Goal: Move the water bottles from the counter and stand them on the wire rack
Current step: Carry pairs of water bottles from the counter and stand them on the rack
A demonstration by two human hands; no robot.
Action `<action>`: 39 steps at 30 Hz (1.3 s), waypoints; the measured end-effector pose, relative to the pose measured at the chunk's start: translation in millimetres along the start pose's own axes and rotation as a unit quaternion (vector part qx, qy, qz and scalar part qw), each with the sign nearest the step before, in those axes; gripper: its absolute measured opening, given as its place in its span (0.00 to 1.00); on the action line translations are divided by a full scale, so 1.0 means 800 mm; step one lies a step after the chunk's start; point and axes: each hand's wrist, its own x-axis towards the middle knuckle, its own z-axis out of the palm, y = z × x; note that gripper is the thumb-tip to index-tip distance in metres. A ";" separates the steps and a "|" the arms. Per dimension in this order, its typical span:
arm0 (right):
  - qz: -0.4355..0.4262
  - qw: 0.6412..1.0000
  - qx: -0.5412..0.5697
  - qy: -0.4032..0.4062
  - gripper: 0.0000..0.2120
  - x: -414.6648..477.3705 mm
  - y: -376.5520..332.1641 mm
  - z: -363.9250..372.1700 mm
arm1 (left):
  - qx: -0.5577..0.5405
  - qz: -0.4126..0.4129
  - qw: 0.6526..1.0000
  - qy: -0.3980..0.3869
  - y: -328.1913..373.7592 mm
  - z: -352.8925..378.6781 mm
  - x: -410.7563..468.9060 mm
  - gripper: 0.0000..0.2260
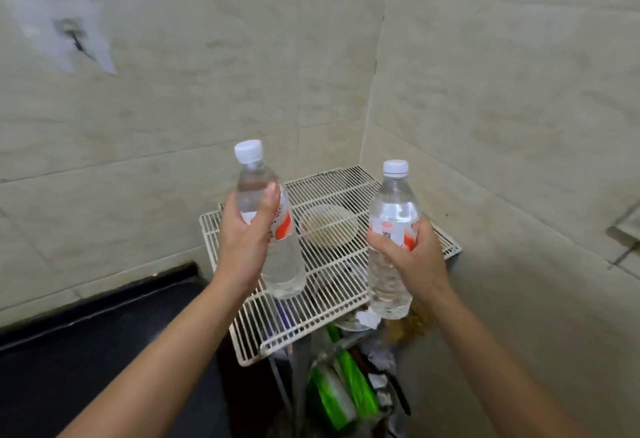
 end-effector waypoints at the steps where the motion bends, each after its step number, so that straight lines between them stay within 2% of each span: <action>1: -0.006 1.000 -0.003 -0.003 0.20 0.021 0.002 0.002 | 0.014 0.003 1.000 0.002 -0.006 0.007 0.018 0.23; 5: -0.012 0.999 -0.014 -0.038 0.21 0.086 0.020 0.011 | 0.039 -0.016 0.999 0.028 -0.037 0.030 0.071 0.17; 9: -0.015 0.996 -0.009 -0.089 0.24 0.153 0.043 0.023 | -0.004 -0.078 0.997 0.022 -0.069 0.041 0.126 0.27; 13: -0.029 0.988 -0.017 -0.152 0.27 0.227 0.061 0.036 | -0.016 -0.088 0.994 0.058 -0.087 0.059 0.162 0.24; 16: -0.048 0.981 -0.021 -0.184 0.34 0.288 0.071 0.049 | 0.024 -0.095 0.991 0.088 -0.090 0.078 0.184 0.30; 19: -0.074 0.971 -0.042 -0.222 0.44 0.334 0.076 0.060 | 0.056 -0.102 0.985 0.124 -0.092 0.095 0.207 0.25; 24: -0.062 0.939 -0.087 -0.326 0.43 0.387 0.086 0.054 | 0.093 -0.108 0.981 0.130 -0.099 0.104 0.225 0.19; 27: -0.055 0.929 -0.089 -0.354 0.38 0.409 0.091 0.041 | 0.111 -0.113 0.980 0.121 -0.114 0.098 0.221 0.25; 30: -0.042 0.934 -0.101 -0.340 0.39 0.410 0.082 0.027 | 0.148 -0.097 0.978 0.112 -0.122 0.089 0.212 0.26; 32: -0.053 0.922 -0.144 -0.356 0.41 0.407 0.076 0.026 | 0.167 -0.090 0.977 0.095 -0.121 0.084 0.208 0.27; 36: -0.071 0.917 -0.190 -0.344 0.43 0.391 0.060 0.037 | 0.246 -0.057 0.967 0.043 -0.112 0.072 0.210 0.34; 39: -0.099 0.916 -0.288 -0.262 0.53 0.371 0.041 0.062 | 0.283 -0.020 0.958 0.039 -0.107 0.063 0.217 0.35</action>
